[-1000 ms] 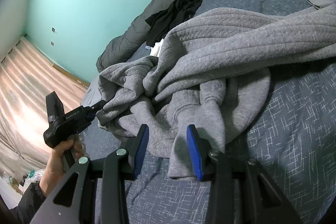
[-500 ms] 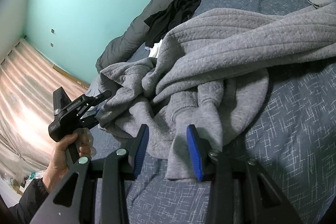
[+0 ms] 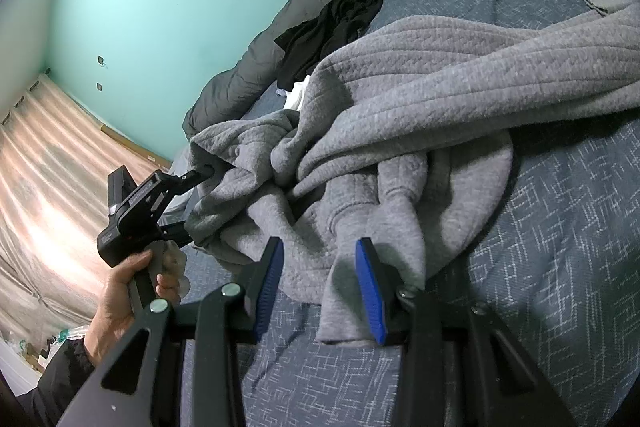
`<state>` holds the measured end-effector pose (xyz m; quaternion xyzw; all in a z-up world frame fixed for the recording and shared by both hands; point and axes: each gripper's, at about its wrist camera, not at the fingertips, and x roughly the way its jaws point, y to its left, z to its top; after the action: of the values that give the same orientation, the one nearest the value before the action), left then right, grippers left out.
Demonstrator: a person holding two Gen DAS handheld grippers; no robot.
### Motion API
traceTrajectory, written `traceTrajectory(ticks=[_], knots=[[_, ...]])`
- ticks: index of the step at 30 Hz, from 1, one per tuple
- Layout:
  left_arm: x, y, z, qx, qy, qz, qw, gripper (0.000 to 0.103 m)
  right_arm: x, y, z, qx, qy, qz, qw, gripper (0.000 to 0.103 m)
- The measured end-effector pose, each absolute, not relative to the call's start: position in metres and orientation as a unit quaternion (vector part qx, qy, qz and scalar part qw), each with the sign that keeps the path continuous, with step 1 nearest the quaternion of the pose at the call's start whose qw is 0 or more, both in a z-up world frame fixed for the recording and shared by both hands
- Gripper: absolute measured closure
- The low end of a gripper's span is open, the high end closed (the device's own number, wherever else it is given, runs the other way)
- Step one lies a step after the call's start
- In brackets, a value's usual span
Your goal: Fold clothes
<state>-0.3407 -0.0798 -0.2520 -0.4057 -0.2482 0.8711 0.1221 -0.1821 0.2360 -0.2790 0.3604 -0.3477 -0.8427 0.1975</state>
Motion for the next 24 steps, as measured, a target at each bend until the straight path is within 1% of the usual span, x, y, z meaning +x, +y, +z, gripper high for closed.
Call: traceTrajectory(ticks=[2,3,4,8,10,15,16,17,19,20,22,24], knots=[[-0.34,-0.08,-0.25,-0.401,-0.252,0.872,0.123,0.028,-0.182,0.235,-0.279,0.36,-0.347,-0.843,0.198,0.065],[-0.34,-0.081,-0.249,-0.399,-0.254,0.872,0.125,0.03,-0.182,0.236,-0.279,0.361,-0.347,-0.843,0.198,0.065],[-0.34,-0.081,-0.247,-0.396,-0.253,0.874,0.125,0.034,-0.182,0.236,-0.279,0.361,-0.347,-0.843,0.198,0.065],[-0.342,-0.082,-0.242,-0.389,-0.258,0.874,0.133,0.042,-0.181,0.237,-0.279,0.361,-0.347,-0.843,0.198,0.065],[-0.344,-0.081,-0.242,-0.387,-0.26,0.874,0.136,0.052,-0.181,0.237,-0.279,0.36,-0.346,-0.843,0.199,0.065],[-0.348,-0.079,-0.24,-0.379,-0.264,0.877,0.134,0.071,-0.182,0.239,-0.279,0.361,-0.347,-0.842,0.199,0.065],[-0.349,-0.079,-0.239,-0.375,-0.262,0.88,0.13,0.074,-0.182,0.24,-0.279,0.361,-0.347,-0.842,0.199,0.065],[-0.349,-0.079,-0.238,-0.374,-0.259,0.881,0.129,0.074,-0.183,0.24,-0.28,0.361,-0.348,-0.842,0.2,0.065],[-0.35,-0.079,-0.236,-0.371,-0.254,0.884,0.127,0.082,-0.183,0.241,-0.28,0.361,-0.348,-0.842,0.2,0.065],[-0.351,-0.078,-0.235,-0.369,-0.25,0.886,0.127,0.083,-0.183,0.242,-0.28,0.361,-0.348,-0.842,0.2,0.065],[-0.351,-0.078,-0.232,-0.365,-0.244,0.89,0.126,0.091,-0.183,0.243,-0.28,0.362,-0.347,-0.841,0.201,0.065],[-0.35,-0.078,-0.23,-0.36,-0.238,0.893,0.124,0.095,-0.183,0.244,-0.28,0.363,-0.347,-0.841,0.202,0.065]])
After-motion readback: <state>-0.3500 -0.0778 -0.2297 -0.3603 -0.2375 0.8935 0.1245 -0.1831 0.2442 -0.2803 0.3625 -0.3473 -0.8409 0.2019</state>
